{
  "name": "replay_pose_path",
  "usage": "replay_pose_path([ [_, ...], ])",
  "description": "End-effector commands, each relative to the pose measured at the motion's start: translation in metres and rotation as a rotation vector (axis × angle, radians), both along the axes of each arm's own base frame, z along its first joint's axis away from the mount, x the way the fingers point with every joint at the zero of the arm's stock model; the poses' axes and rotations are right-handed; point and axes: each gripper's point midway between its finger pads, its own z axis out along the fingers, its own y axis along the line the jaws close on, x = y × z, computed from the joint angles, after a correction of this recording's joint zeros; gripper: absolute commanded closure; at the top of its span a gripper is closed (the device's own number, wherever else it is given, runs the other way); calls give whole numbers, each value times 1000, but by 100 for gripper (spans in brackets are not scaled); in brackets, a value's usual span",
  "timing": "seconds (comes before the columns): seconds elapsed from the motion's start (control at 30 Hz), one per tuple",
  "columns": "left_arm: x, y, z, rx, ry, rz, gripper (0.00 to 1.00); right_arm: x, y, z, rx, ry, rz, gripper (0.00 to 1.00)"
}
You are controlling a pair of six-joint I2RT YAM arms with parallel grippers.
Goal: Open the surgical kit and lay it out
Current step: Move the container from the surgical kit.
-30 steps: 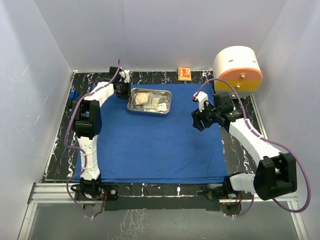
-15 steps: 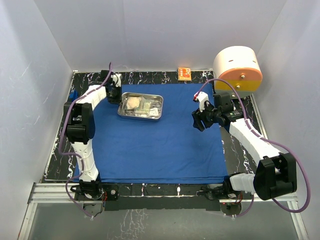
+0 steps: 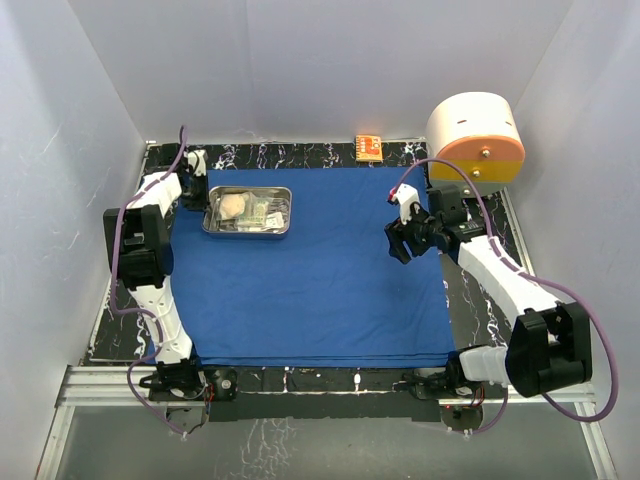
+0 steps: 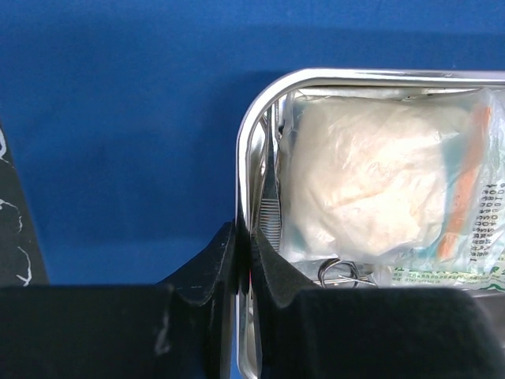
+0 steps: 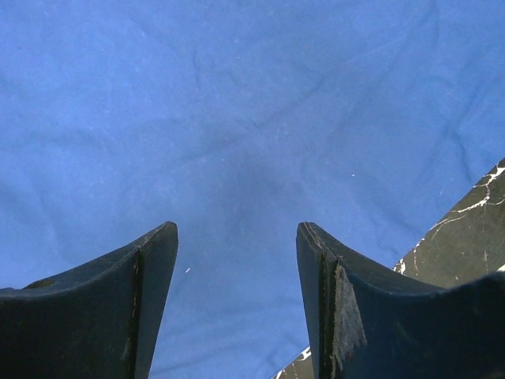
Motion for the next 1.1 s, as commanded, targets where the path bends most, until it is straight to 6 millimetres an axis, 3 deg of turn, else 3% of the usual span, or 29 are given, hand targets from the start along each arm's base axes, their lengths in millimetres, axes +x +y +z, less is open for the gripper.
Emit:
replay_pose_path([
  [0.0,8,11,21,35,-48,-19,100,20,-8,13,-45,-45,-24,39],
  [0.17,-12,6,6,19,-2,-28,100,26,-13,14,-104,-15,-6,35],
  [0.33,-18,7,2,26,-6,-22,100,27,-19,12,-132,-9,-31,30],
  [0.57,-24,6,6,32,-11,-55,100,29,-27,7,-155,-21,-84,19],
  [0.87,-39,4,7,35,4,-74,100,30,-22,8,-131,-19,-75,17],
  [1.07,-33,2,11,8,0,-24,72,35,-16,12,-85,-40,-86,17],
])
